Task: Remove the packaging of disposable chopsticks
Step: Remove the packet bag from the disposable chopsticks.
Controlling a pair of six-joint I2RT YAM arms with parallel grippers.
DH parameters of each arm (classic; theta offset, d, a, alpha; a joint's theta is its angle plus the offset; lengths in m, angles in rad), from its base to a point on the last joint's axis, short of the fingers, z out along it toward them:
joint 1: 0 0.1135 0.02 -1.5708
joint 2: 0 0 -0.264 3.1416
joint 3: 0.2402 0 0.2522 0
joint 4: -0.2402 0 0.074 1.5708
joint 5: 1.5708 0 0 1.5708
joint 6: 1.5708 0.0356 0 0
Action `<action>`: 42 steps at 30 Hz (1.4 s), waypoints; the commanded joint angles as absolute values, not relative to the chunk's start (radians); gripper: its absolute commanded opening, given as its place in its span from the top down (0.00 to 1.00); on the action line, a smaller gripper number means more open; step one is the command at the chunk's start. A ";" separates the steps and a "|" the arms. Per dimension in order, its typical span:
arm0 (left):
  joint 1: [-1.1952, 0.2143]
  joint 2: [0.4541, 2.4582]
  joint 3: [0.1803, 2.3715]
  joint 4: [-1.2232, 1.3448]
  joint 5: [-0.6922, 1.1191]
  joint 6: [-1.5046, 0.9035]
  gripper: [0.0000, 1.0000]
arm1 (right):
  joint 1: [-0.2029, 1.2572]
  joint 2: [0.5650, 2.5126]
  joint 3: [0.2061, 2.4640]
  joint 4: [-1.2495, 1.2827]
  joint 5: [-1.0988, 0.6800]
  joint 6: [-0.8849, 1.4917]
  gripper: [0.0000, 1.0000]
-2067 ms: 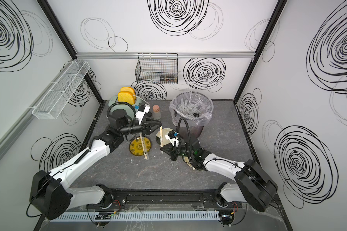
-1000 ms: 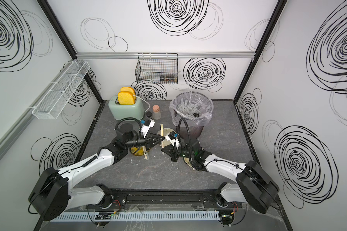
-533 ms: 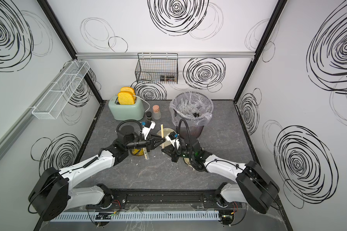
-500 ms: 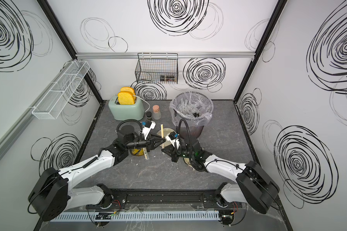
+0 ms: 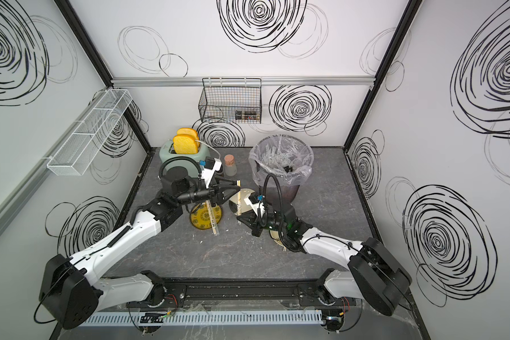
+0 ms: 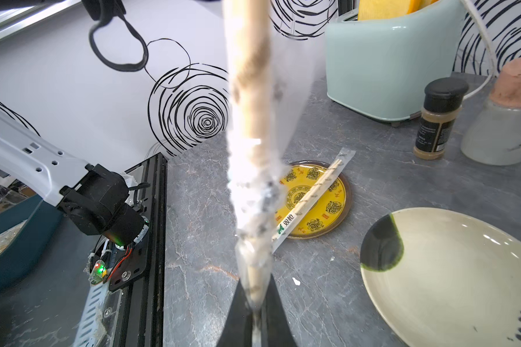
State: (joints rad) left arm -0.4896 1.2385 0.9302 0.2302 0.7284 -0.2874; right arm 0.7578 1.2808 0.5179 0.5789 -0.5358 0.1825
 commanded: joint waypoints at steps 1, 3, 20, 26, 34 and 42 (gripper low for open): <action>-0.489 1.262 0.958 0.238 0.753 -0.267 0.54 | 0.762 1.265 0.538 0.612 -0.539 0.179 1.00; -0.495 1.266 0.950 0.238 0.751 -0.266 0.58 | 0.762 1.264 0.537 0.612 -0.539 0.179 1.00; -0.566 1.254 0.739 0.318 0.711 -0.319 0.80 | 0.760 1.258 0.534 0.618 -0.532 0.184 1.00; -0.586 1.254 0.702 0.349 0.705 -0.336 0.73 | 0.759 1.257 0.534 0.618 -0.535 0.186 1.00; -0.542 1.252 0.843 0.295 0.725 -0.305 0.50 | 0.762 1.264 0.538 0.611 -0.541 0.181 1.00; -0.496 1.255 0.980 0.223 0.747 -0.263 0.42 | 0.765 1.264 0.540 0.609 -0.546 0.179 1.00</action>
